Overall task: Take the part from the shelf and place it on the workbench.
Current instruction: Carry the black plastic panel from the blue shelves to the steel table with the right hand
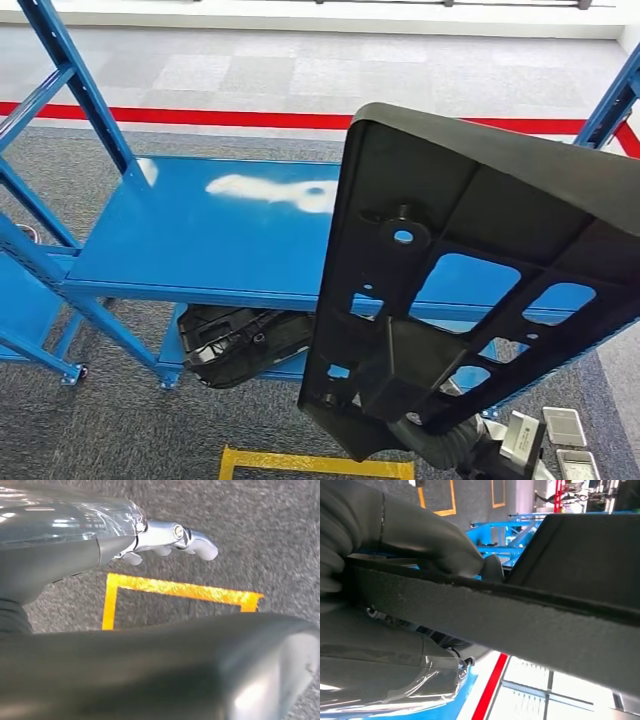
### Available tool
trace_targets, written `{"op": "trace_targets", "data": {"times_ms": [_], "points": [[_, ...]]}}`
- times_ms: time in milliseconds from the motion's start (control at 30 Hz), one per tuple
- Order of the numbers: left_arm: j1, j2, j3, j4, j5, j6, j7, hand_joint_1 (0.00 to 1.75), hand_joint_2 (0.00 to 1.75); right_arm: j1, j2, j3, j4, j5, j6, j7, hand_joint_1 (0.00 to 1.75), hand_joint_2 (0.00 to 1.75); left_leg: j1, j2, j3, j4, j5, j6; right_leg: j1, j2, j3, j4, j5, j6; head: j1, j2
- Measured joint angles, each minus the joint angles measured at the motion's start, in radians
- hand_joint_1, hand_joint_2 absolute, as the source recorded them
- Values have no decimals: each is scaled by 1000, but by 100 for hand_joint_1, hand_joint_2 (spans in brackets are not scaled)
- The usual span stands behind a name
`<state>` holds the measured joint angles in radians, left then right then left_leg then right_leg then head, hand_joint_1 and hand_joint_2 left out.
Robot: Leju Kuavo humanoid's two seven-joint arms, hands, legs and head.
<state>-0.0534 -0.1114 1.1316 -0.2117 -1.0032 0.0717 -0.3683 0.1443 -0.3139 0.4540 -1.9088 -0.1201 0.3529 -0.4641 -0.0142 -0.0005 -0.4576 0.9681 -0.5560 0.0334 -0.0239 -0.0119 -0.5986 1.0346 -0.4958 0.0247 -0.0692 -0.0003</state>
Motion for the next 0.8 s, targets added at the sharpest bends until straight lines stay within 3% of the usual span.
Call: {"op": "trace_targets", "data": {"times_ms": [67, 133, 167, 200, 233, 300, 367, 400, 500, 567, 633, 667, 700, 733, 800], "points": [[-2, 3, -4, 0, -9, -2, 0, 0, 0, 6, 0, 1, 1, 2, 0, -4, 175, 175, 6, 6, -20, -5, 21, 9, 2, 4, -25, 62, -69, 3, 1, 0], [-3, 5, -11, 0, -20, -6, 0, 0, 0, 17, -1, 2, 1, 9, -1, -12, 175, 175, 4, 9, -48, 2, 37, 15, 3, 6, -58, 182, -158, 4, 3, 0], [-4, 5, -15, 0, -26, -10, 0, 0, 0, 23, -1, 2, 0, 15, -4, -16, 175, 175, 3, 10, -63, 7, 44, 14, 3, 6, -65, 232, -179, 6, 3, 0], [-4, 6, -19, 0, -32, -13, 0, 0, 0, 30, 0, 3, -1, 23, -9, -19, 175, 175, 3, 11, -78, 13, 50, 13, 3, 6, -58, 255, -177, 8, 3, 0], [-5, 6, -23, 0, -37, -16, 0, 0, 0, 37, 0, 4, -3, 32, -15, -21, 175, 175, 4, 12, -93, 21, 55, 11, 3, 6, -34, 243, -157, 10, 3, 0], [-6, 7, -30, 0, -48, -22, 0, 0, 0, 47, 0, 5, -9, 50, -29, -23, 175, 175, 6, 13, -121, 42, 62, 5, 2, 5, 54, 128, -111, 11, 3, 0], [-7, 9, -38, 0, -55, -25, 0, 0, 0, 51, 0, 7, -18, 69, -42, -23, 175, 175, 4, 12, -142, 63, 67, -3, 4, 6, 122, 15, -105, 9, 3, 0], [-8, 10, -41, 0, -59, -27, 1, 0, 0, 53, -1, 8, -22, 78, -49, -24, 175, 175, 2, 12, -149, 70, 72, -8, 5, 7, 134, -9, -111, 5, 3, 0], [-7, 15, -50, 0, -72, -30, 12, 0, 0, 62, -1, 10, -33, 93, -66, -23, 175, 175, 4, 10, -158, 80, 73, -24, 5, 4, 121, -12, -98, -18, 2, 0], [-4, 18, -57, 0, -80, -31, 22, 0, 0, 65, -1, 11, -42, 94, -74, -22, 175, 175, 9, 8, -173, 131, 5, -38, 2, 0, 101, -13, -80, -35, 1, 0], [-5, 19, -64, 0, -86, -32, 28, 0, 0, 68, -2, 12, -50, 93, -79, -19, 175, 175, 14, 8, -195, 243, -91, -49, 4, -1, 74, -11, -59, -41, 1, 0], [-5, 20, -68, 0, -89, -34, 30, 0, 0, 70, -3, 12, -53, 93, -81, -18, 175, 175, 16, 8, -201, 295, -117, -51, 4, -2, 60, -10, -49, -41, 1, 0], [-5, 20, -71, 0, -93, -35, 30, 0, 0, 73, -4, 12, -55, 93, -86, -17, 175, 175, 17, 8, -195, 324, -120, -52, 5, -3, 45, -9, -39, -41, 1, 0], [-6, 21, -73, 0, -95, -36, 30, 0, 0, 76, -6, 12, -57, 94, -91, -16, 175, 175, 17, 8, -174, 322, -103, -51, 5, -4, 30, -9, -28, -39, 1, 0], [-8, 22, -78, 0, -99, -37, 28, 0, 0, 83, -9, 13, -67, 95, -105, -16, 175, 175, 16, 7, -88, 223, -49, -41, 6, -5, 5, -8, -8, -36, 1, 0]]}}
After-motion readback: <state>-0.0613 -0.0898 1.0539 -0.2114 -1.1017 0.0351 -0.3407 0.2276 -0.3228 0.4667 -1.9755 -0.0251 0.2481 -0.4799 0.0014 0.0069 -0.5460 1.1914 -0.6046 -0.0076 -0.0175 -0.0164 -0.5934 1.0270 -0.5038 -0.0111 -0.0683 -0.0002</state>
